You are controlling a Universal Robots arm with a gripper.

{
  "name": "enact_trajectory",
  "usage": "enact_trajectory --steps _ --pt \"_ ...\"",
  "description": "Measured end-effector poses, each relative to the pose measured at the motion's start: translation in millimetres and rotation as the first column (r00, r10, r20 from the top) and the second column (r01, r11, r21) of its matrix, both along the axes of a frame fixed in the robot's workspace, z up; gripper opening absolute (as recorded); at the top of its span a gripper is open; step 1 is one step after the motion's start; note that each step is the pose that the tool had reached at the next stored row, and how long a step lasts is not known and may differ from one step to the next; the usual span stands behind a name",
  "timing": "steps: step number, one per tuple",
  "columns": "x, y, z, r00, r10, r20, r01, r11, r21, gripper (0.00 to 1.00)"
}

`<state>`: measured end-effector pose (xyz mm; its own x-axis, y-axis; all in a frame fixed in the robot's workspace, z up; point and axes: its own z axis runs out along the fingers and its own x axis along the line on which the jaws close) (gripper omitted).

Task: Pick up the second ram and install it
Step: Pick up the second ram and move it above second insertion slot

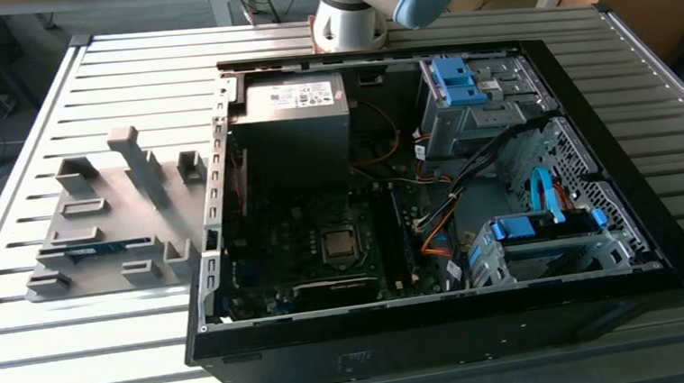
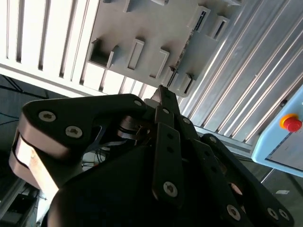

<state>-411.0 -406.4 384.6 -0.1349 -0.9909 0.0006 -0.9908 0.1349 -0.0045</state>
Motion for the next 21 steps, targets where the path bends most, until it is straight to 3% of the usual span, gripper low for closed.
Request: enact_trajectory --steps 5,11,15,21 --pt "0.0 0.0 -0.7 0.9988 0.049 0.0001 -0.049 0.9988 -0.0001 0.11" --pt "0.0 -0.2 -3.1 0.9987 0.051 -0.0005 -0.051 0.9987 0.0 0.11" --pt "0.1 -0.2 -3.9 0.9987 0.05 -0.0076 -0.05 0.9987 0.0105 0.11" --pt "0.1 -0.2 -3.9 0.9987 0.05 -0.008 -0.05 0.9987 0.0111 0.11"
